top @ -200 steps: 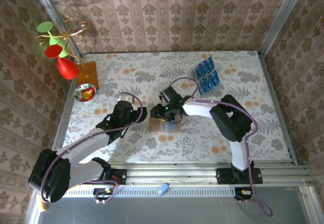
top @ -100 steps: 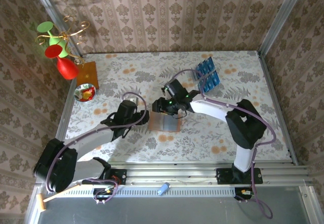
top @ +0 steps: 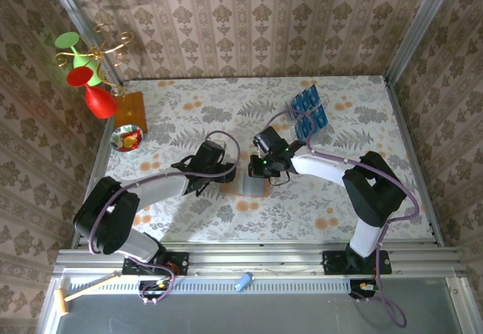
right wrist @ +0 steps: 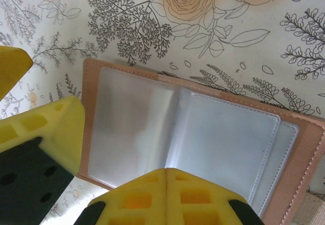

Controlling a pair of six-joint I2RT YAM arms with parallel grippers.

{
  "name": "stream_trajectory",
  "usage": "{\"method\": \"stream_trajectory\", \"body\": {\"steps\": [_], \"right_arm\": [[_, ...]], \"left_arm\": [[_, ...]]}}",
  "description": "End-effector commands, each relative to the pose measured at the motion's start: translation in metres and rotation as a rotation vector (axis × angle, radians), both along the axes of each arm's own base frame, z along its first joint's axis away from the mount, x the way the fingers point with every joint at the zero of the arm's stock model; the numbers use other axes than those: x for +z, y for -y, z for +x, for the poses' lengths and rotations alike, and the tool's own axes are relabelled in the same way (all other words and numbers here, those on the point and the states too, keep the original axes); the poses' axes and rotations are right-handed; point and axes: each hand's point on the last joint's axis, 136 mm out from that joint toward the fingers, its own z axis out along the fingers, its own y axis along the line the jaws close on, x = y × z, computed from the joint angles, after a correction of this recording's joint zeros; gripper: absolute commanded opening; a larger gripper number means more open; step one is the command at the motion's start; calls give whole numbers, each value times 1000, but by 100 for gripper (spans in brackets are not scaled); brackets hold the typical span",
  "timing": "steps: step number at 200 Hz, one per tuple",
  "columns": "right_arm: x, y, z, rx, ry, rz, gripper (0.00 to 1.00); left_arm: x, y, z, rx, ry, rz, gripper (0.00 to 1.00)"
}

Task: Put the credit cards into the card holder

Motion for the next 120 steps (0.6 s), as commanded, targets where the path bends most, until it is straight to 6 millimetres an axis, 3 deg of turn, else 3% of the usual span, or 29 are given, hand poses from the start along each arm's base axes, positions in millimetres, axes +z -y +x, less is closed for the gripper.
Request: {"method": "stream_trajectory", "body": {"steps": [1,65,120], "right_arm": [[-21,6,-5,8,-13,-50,4],[-50,27,-14,-17,-48,-100,2],[-52,28,-15,-23,-53,-98,2]], "left_arm": [[-9,-7,-4,-12,-6,70,79],[-31,-16,-22,-3,-43,91,80],[-42,-18,-34,13,-58,83,80]]}}
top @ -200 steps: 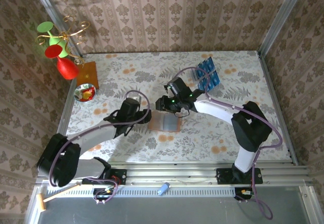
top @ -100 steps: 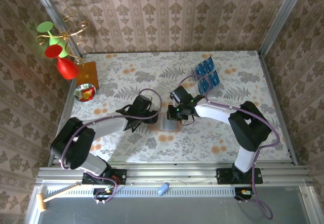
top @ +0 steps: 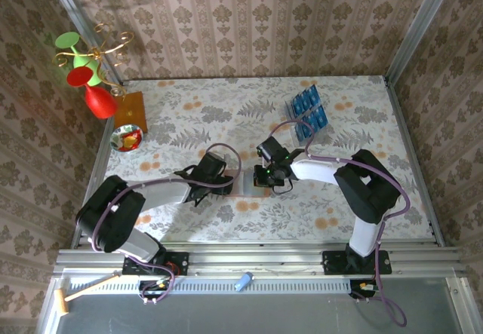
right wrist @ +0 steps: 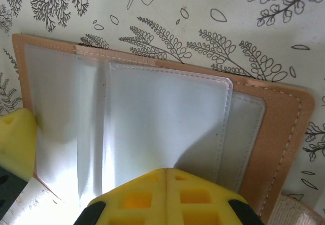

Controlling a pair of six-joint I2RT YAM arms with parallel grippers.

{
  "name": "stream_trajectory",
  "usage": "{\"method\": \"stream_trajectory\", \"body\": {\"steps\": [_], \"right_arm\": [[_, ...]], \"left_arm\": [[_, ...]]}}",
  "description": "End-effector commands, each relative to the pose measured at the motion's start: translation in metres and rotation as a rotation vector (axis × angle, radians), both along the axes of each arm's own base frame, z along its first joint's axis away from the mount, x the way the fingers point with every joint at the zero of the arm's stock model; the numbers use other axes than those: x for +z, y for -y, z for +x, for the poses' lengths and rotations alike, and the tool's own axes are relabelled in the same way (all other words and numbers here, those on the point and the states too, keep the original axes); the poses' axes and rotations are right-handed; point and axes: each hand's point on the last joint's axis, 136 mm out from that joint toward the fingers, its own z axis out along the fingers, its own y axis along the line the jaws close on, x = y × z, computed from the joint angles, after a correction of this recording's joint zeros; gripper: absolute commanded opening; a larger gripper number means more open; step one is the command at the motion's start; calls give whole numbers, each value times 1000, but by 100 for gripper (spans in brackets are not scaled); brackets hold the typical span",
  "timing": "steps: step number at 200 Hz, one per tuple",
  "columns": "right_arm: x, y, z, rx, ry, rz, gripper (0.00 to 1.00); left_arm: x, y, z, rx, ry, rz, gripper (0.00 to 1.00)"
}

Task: Put the credit cards into the card holder

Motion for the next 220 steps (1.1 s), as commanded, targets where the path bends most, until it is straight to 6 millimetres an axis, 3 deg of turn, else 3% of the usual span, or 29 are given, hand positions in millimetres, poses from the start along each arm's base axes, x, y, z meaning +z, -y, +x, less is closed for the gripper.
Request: {"method": "stream_trajectory", "body": {"steps": [1,24,63,86,103,114,127,162,220], "right_arm": [[-8,10,-1,-9,0,-41,2],[6,8,2,-2,17,-27,3],[65,12,21,-4,112,10,12],[94,32,38,-43,166,10,26],[111,53,53,-81,210,-28,36],[120,68,63,-110,230,-54,39],[128,87,77,-147,252,-90,41],[132,142,106,-217,287,-356,45],[115,166,150,-159,260,-600,44]], "left_arm": [[-6,-4,-7,21,-5,4,80],[1,-1,-7,20,10,-14,80],[31,4,0,23,59,-57,81],[50,5,7,29,95,-76,84],[60,5,11,31,112,-93,93],[65,4,15,35,120,-104,100],[69,3,18,38,123,-116,100],[73,-5,26,61,125,-131,100],[78,-13,33,92,131,-160,100]]}}
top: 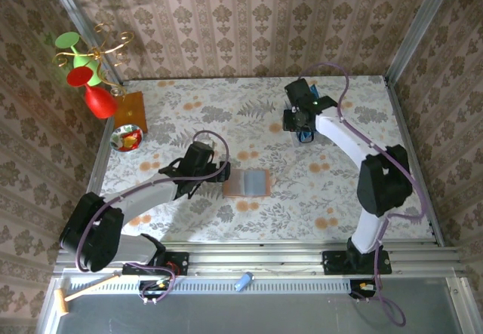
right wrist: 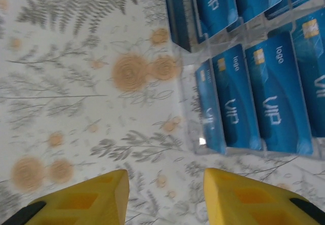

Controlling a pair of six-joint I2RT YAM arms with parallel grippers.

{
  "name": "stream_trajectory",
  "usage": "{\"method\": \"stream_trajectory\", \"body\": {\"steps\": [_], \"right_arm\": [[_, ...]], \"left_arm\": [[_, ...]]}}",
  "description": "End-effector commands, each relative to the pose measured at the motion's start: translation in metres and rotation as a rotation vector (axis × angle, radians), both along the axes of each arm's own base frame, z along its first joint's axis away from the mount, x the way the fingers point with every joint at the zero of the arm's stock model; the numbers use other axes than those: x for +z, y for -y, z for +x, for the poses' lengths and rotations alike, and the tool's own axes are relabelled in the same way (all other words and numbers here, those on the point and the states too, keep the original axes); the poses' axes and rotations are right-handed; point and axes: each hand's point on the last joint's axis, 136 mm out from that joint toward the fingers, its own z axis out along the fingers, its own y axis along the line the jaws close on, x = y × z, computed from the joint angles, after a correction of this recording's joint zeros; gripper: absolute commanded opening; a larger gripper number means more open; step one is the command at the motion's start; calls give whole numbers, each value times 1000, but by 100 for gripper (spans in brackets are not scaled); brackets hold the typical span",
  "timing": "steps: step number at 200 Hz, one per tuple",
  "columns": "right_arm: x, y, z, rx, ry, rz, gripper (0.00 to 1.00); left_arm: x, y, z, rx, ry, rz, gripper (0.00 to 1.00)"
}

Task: Put the credit cards into the card holder

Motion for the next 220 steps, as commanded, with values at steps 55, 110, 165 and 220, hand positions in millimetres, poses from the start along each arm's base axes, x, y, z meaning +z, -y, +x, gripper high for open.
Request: {"method": "stream_trajectory", "body": {"steps": [55,110,165,220], "right_arm": [[-32,33,27,-10,-122,-186,42],[-53,39,37,14,-168,-227,35],[-69,41,38,26,-202,-256,32],[-81,40,35,34,-230,-257,28]], "left_arm": [[18,1,10,0,23,-56,100],[12,3,16,-2,7,-56,100],[7,6,21,1,-8,-76,100],[5,6,22,2,-14,-79,100]]}}
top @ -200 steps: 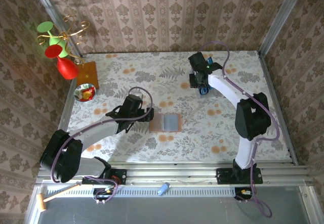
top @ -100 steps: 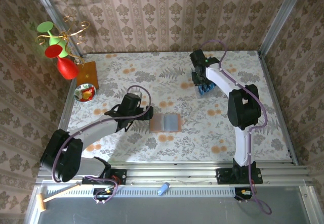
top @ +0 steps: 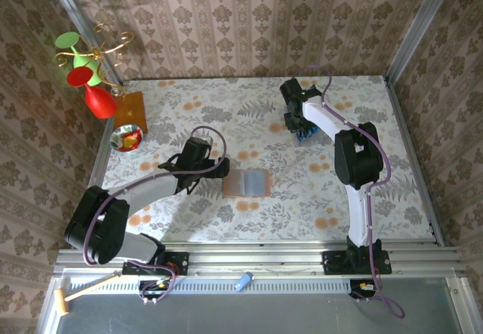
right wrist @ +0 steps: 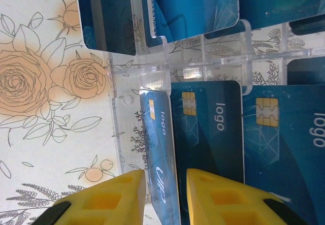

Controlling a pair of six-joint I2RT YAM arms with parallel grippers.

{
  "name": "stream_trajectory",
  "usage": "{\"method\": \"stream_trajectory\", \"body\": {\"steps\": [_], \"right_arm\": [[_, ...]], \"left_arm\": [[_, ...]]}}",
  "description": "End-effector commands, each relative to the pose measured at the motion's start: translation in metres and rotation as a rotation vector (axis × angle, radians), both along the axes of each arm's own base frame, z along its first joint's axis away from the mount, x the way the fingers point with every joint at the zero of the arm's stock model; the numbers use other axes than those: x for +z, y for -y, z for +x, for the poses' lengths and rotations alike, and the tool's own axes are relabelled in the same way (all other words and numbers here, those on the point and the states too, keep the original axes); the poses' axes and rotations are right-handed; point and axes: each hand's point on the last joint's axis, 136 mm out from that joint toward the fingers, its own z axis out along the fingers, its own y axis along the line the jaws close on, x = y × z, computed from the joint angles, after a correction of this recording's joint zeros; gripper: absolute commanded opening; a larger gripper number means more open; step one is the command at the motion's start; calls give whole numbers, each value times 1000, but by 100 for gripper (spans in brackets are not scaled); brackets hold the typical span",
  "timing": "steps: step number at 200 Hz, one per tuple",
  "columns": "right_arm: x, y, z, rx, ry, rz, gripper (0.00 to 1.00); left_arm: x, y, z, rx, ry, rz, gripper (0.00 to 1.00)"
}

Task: Put the credit cards into the card holder

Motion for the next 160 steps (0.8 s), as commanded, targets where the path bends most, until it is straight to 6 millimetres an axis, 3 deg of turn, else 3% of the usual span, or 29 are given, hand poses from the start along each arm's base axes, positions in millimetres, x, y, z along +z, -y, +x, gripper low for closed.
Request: {"method": "stream_trajectory", "body": {"steps": [1,73,129,160], "right_arm": [[-4,6,-3,7,-29,-39,27],[-5,2,-2,10,-30,-17,20],[-6,-3,-1,22,-40,3,7],[7,-13,-2,41,-30,61,0]], "left_arm": [[12,6,9,-4,26,-31,100],[8,3,7,2,20,-24,100],[8,3,7,2,20,-26,100],[11,4,7,-2,21,-24,100]]}}
